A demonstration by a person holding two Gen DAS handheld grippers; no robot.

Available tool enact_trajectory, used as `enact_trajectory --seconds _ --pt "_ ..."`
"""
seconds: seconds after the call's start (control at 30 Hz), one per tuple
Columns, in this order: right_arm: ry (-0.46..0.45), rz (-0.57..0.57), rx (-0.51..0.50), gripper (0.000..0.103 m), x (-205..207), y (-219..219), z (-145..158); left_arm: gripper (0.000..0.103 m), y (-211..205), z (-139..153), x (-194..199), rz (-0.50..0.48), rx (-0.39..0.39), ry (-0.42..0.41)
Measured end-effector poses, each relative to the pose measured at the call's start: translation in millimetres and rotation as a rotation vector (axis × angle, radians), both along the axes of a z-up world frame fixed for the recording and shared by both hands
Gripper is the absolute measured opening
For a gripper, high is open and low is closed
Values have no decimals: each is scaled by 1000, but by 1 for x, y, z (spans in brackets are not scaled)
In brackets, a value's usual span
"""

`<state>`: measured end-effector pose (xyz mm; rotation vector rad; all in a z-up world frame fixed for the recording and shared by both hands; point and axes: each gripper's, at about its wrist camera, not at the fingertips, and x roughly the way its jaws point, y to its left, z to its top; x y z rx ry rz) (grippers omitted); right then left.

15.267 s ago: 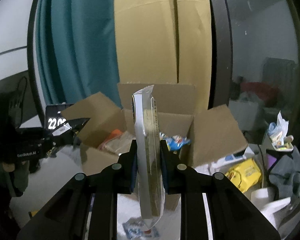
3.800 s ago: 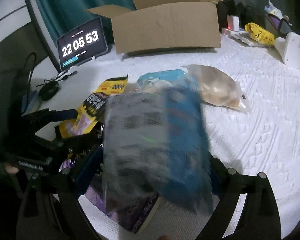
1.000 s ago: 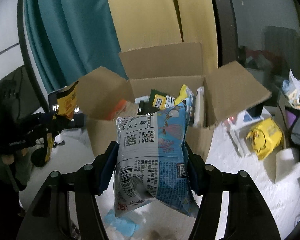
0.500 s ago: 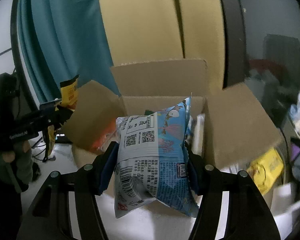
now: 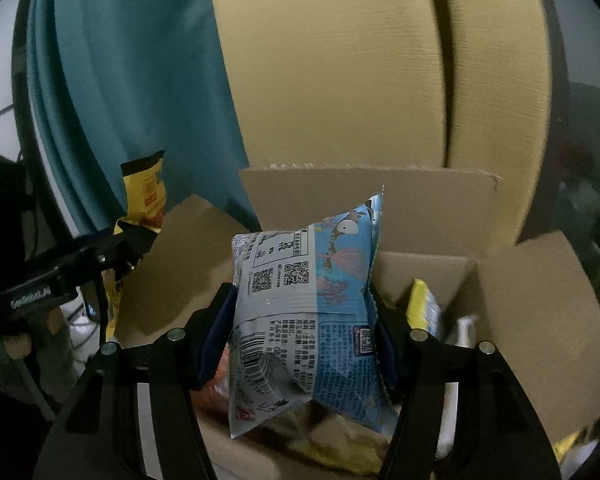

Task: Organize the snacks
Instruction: 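Carry the yellow bag and blue-white bag up over the cardboard box, then lower both bags into the box and open both grippers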

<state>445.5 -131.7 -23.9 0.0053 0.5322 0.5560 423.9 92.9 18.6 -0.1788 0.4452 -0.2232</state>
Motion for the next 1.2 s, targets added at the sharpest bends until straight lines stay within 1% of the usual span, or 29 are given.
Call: enact_trajectory --seconds 0.3,0.4,0.43,0.47,0.73,0.77,0.83,0.97,1.03,1.2 --pt "21 10 17 66 47 48 0 61 20 0 13 40 -26 2" --pt "35 -23 -3 75 64 58 -3 61 22 0 13 42 -32 -3" --pt "32 -30 -4 81 65 58 -3 61 23 0 12 41 -32 -4" --pt "24 -39 -3 83 64 58 -2 61 19 0 12 40 -31 -4" --pt "-7 -67 -33 83 42 41 13 61 15 -2 3 24 -38 1" --pt "-11 -72 -34 83 45 32 17 61 12 -2 2 17 -34 0" --pt "-22 -88 -37 83 34 22 22 61 6 -1 1 2 -29 0" --pt "-53 -126 -43 83 14 4 33 61 -14 -2 -5 -46 -16 4" --pt "-62 -147 -42 83 3 -13 38 61 -24 -3 -7 -71 -14 10" --pt "-78 -192 -50 83 -11 -38 37 61 -56 -14 2 -122 -20 68"
